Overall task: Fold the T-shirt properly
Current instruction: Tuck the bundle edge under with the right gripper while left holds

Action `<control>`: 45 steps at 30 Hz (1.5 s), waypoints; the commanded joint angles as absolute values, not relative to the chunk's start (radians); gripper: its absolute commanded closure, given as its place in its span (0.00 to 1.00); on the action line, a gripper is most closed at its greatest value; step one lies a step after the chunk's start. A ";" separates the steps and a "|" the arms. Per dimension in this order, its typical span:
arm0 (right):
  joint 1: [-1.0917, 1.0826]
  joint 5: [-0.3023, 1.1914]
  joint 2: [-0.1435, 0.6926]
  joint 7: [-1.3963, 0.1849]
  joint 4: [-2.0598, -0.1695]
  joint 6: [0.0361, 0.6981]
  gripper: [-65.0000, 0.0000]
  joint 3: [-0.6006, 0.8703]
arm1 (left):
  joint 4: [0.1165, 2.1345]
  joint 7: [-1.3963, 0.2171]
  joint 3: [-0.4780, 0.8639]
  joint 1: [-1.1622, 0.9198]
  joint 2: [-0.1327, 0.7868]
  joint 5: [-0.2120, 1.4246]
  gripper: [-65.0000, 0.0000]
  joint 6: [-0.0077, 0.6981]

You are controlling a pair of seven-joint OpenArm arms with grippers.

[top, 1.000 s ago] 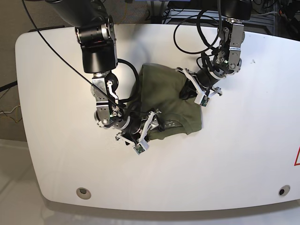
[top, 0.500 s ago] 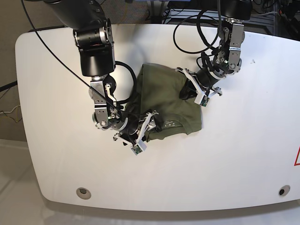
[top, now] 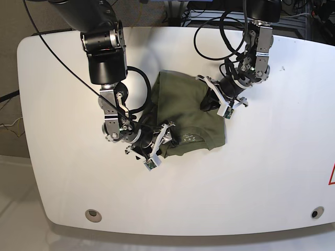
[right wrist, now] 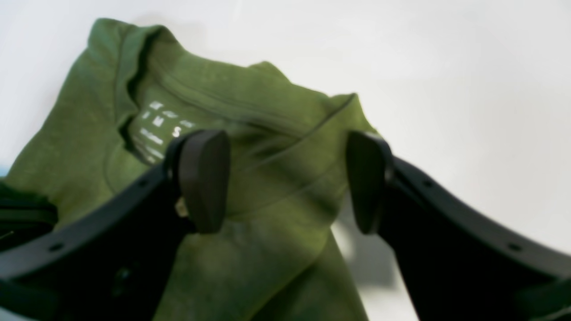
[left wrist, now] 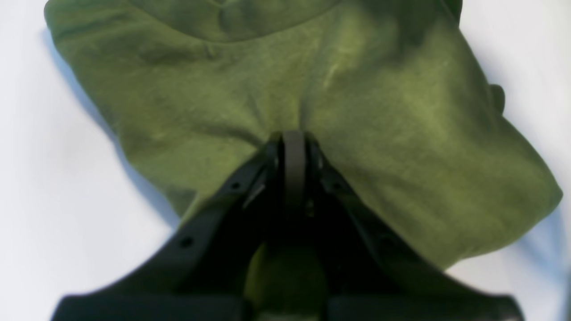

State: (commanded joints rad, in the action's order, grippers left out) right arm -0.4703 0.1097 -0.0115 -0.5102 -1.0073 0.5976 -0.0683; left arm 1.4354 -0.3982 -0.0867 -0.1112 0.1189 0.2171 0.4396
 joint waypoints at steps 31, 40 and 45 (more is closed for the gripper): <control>-0.463 0.113 -0.012 -0.515 -1.036 0.595 0.95 -0.068 | 1.403 -0.397 -0.087 -0.110 0.119 0.220 1.00 0.440; -0.429 0.111 -0.012 -0.573 -1.165 0.593 1.00 -0.067 | 1.403 -0.397 -0.085 -0.110 0.119 0.220 1.00 0.440; -0.394 0.111 -0.010 -0.591 -1.230 0.593 1.00 -0.067 | 1.403 -0.397 -0.085 -0.110 0.119 0.220 1.00 0.440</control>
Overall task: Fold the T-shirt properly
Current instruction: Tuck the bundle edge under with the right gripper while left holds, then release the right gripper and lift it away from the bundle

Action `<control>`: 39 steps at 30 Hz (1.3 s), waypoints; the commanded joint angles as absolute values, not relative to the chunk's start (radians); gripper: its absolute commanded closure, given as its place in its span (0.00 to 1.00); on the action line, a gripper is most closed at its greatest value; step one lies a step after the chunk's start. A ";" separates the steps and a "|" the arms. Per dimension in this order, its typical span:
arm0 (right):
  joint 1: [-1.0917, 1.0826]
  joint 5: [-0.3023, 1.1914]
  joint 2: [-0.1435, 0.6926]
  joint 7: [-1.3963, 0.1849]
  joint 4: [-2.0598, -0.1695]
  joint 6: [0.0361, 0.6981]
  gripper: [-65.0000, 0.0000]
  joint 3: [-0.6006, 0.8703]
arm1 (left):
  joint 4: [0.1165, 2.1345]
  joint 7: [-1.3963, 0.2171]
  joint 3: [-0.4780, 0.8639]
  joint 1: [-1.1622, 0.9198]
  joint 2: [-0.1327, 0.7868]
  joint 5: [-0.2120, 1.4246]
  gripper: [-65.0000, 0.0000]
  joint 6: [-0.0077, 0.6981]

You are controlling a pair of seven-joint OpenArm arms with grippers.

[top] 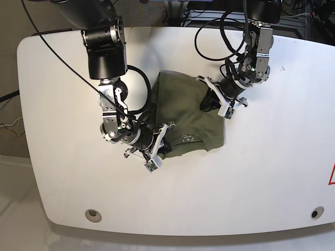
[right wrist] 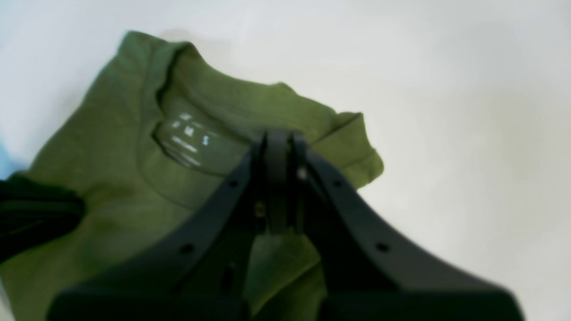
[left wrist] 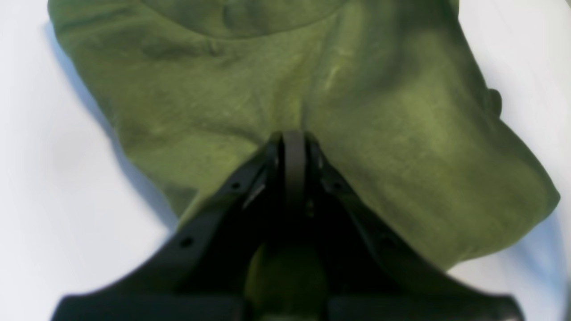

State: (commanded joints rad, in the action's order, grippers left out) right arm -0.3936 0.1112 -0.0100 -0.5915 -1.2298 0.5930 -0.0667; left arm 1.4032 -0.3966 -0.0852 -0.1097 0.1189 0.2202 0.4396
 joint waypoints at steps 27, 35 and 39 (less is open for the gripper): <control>-0.292 0.119 0.091 -0.647 -1.457 0.524 1.00 -0.064 | 1.403 -0.397 -0.085 -0.110 0.119 0.219 1.00 0.440; -0.291 0.120 0.108 -0.667 -1.458 0.496 1.00 -0.064 | 1.403 -0.397 -0.085 -0.110 0.117 0.219 1.00 0.440; -0.292 0.120 0.108 -0.667 -1.458 0.493 1.00 -0.064 | 1.403 -0.397 -0.085 -0.110 0.117 0.219 1.00 0.440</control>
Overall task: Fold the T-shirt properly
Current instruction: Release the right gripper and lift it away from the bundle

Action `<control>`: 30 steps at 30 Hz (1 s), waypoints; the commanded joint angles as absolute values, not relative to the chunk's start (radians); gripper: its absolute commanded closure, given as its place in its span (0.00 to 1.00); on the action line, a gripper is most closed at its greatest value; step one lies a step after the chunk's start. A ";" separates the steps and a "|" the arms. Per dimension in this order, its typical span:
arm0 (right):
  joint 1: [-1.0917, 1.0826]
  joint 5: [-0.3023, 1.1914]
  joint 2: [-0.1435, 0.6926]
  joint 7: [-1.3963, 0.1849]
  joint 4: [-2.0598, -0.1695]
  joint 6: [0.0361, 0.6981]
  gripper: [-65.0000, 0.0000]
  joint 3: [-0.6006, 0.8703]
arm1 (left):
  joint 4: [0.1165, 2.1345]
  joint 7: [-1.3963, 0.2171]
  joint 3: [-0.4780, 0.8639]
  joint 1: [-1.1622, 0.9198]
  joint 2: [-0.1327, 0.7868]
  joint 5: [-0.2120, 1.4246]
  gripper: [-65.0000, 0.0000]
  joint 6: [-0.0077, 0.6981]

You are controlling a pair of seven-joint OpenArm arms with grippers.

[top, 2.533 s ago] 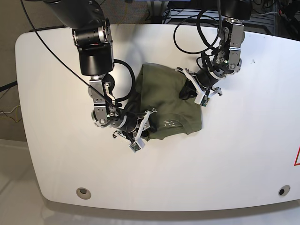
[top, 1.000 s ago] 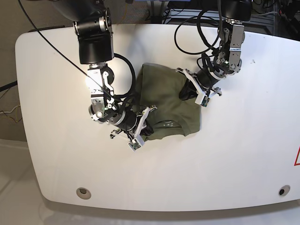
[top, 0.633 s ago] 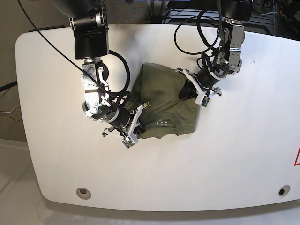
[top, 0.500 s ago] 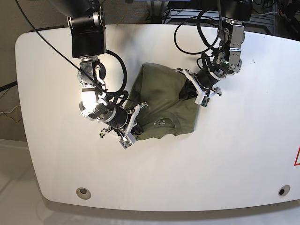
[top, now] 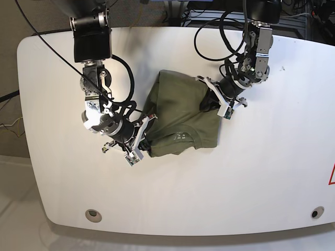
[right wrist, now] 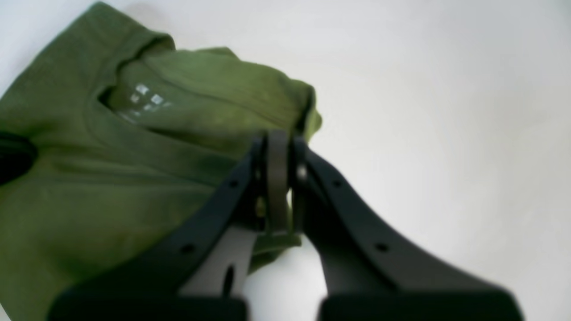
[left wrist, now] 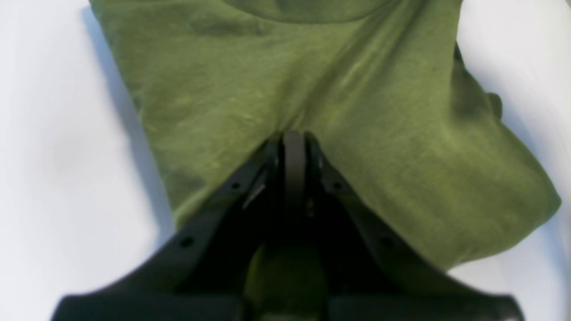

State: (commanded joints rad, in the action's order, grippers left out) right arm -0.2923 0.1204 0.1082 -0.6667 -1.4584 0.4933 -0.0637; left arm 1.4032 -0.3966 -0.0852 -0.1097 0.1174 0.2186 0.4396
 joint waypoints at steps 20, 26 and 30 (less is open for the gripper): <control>-0.289 0.113 0.111 -0.673 -1.452 0.503 1.00 0.070 | 1.403 -0.397 -0.085 -0.110 0.119 0.219 1.00 0.440; -0.291 0.113 0.124 -0.688 -1.449 0.503 1.00 0.070 | 1.403 -0.397 -0.085 -0.110 0.117 0.217 1.00 0.440; -0.291 0.119 0.122 -0.687 -1.419 0.504 1.00 0.065 | 1.403 -0.397 -0.087 -0.110 0.116 0.217 1.00 0.440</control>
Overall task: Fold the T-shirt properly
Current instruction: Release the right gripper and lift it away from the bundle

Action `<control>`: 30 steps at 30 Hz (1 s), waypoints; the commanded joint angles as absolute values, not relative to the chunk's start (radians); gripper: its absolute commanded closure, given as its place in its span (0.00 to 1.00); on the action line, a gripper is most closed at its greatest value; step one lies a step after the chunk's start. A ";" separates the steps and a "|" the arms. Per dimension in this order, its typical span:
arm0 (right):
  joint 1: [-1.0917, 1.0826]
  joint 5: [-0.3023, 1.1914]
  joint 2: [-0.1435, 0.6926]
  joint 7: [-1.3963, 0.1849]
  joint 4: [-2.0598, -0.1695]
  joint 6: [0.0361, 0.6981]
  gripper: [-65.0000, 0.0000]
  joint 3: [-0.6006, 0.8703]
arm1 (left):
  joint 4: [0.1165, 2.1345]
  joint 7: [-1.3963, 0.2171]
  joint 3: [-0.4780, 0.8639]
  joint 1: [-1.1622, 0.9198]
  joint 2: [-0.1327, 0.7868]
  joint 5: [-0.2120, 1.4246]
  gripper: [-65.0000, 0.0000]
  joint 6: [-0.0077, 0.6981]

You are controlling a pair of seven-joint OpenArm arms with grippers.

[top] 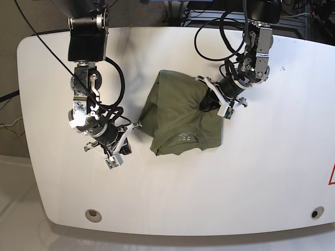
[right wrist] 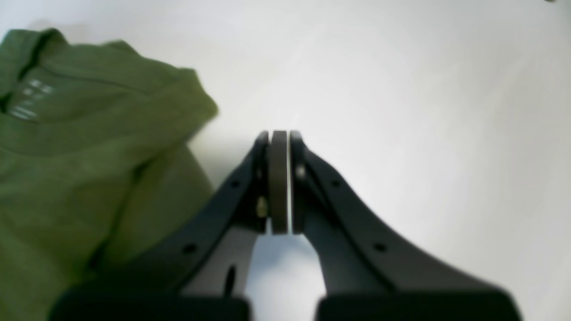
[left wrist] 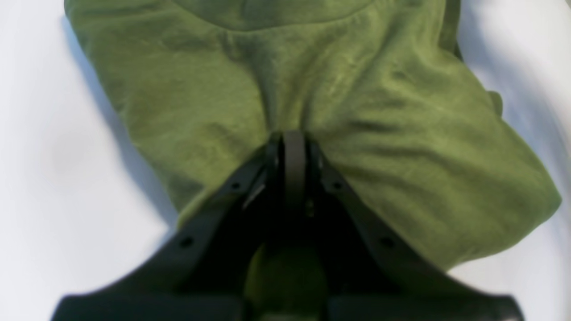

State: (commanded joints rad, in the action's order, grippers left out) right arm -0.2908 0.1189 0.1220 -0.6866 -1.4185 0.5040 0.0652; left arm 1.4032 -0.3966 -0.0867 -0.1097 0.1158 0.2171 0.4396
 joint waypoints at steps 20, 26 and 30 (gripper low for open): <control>-0.148 0.122 0.090 -0.776 -1.626 0.506 0.58 0.065 | 1.419 -0.397 -0.082 -0.107 0.140 0.217 1.00 0.440; -0.074 0.122 0.093 -0.780 -1.685 0.506 0.70 0.065 | 1.425 -0.395 -0.082 -0.091 0.148 0.217 1.00 0.440; -0.036 0.122 0.088 -0.780 -1.689 0.506 0.94 0.065 | 1.420 -0.395 -0.082 -0.087 0.148 0.217 1.00 0.440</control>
